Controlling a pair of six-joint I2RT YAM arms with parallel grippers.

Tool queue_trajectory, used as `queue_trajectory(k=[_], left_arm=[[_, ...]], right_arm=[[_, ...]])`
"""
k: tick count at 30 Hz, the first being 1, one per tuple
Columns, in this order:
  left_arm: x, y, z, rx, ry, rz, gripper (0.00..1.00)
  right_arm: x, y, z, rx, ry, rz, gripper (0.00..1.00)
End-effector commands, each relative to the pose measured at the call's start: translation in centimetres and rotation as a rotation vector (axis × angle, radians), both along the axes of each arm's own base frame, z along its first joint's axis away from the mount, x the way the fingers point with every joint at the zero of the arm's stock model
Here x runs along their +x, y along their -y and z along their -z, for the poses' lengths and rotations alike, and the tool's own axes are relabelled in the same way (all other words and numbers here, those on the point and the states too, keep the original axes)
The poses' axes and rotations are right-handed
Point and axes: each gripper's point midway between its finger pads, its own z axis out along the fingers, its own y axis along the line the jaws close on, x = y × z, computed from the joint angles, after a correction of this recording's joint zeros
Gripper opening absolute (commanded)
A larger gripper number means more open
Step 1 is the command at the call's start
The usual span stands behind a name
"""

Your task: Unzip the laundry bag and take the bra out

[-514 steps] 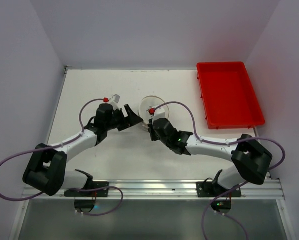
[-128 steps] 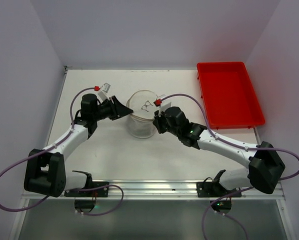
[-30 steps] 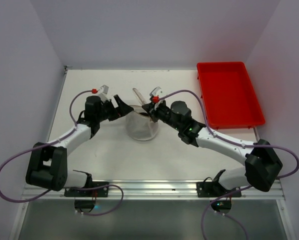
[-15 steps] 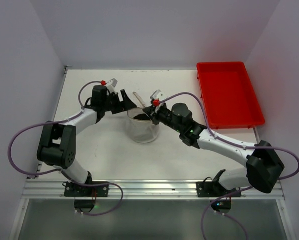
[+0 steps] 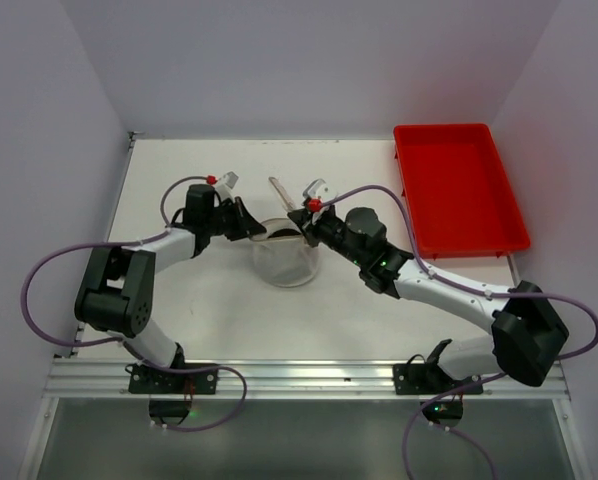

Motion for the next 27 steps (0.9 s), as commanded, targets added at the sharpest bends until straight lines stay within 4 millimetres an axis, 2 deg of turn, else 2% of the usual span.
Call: queue_trajectory(k=[1,3,4,5,6,7,9,10,11,13,14,16,18,19,20,21,22,23,24,27], left_arm=[[-0.3,0.0,-4.0,-0.096,0.125,-0.039,0.0],[0.1,-0.5,-5.8,-0.133,0.204,-0.104,0.0],[-1.3,-0.6,-6.2,-0.179,0.196,-0.146,0.0],[-0.9,-1.0,-7.9,-0.217,0.275,-0.191,0.0],[-1.3,-1.2,-8.2,-0.241,0.282,-0.222,0.0],[-2.6,-1.4,-8.2,-0.277,0.278,-0.255,0.0],[-2.7,-2.0,-9.1,-0.299,0.328,-0.319,0.0],[-3.4,-2.1,-9.1,-0.31,0.336,-0.333,0.0],[-3.4,-2.3,-9.5,-0.316,0.359,-0.364,0.0],[-4.3,-2.0,-9.5,-0.34,0.364,-0.378,0.0],[-4.2,-2.3,-10.1,-0.354,0.395,-0.407,0.0],[-4.9,-1.9,-10.0,-0.365,0.402,-0.413,0.0],[-4.9,-1.9,-10.0,-0.365,0.409,-0.421,0.0],[-5.0,-1.8,-9.9,-0.368,0.406,-0.419,0.0],[-5.0,-1.8,-10.0,-0.372,0.411,-0.419,0.0],[-5.1,-1.8,-9.8,-0.371,0.409,-0.419,0.0],[-5.1,-1.9,-9.7,-0.37,0.408,-0.421,0.0],[-5.1,-1.9,-9.6,-0.366,0.406,-0.421,0.0],[-5.1,-1.9,-9.6,-0.365,0.406,-0.42,0.0],[-5.1,-1.8,-9.3,-0.36,0.399,-0.416,0.0]], right_arm=[[2.2,0.9,-3.7,0.109,0.14,0.11,0.0],[3.9,1.0,-3.8,0.126,0.16,0.179,0.0],[4.5,1.0,-4.1,0.148,0.167,0.204,0.0],[5.1,0.9,-5.7,0.208,0.182,0.232,0.0],[6.1,1.1,-5.1,0.215,0.161,0.283,0.0],[6.6,1.3,-5.4,0.241,0.152,0.316,0.0],[7.2,2.3,-5.4,0.333,0.096,0.398,0.0],[7.1,2.8,-6.0,0.391,0.093,0.415,0.0],[6.7,3.2,-4.8,0.435,0.053,0.426,0.0],[6.4,4.8,-4.6,0.515,0.038,0.486,0.0],[6.0,5.4,-3.5,0.556,0.014,0.503,0.0],[5.5,6.6,-2.7,0.607,0.003,0.545,0.0],[4.5,8.4,-0.8,0.675,-0.024,0.614,0.1],[4.1,9.0,-1.0,0.727,-0.018,0.622,0.17],[3.4,9.8,0.6,0.734,-0.038,0.652,0.23],[2.9,10.1,1.1,0.747,-0.043,0.655,0.3],[2.5,10.4,0.8,0.788,-0.039,0.649,0.32],[1.9,10.7,2.0,0.789,-0.062,0.647,0.35],[1.6,10.9,2.3,0.804,-0.07,0.652,0.41],[0.6,10.9,2.8,0.82,-0.092,0.626,0.49]])
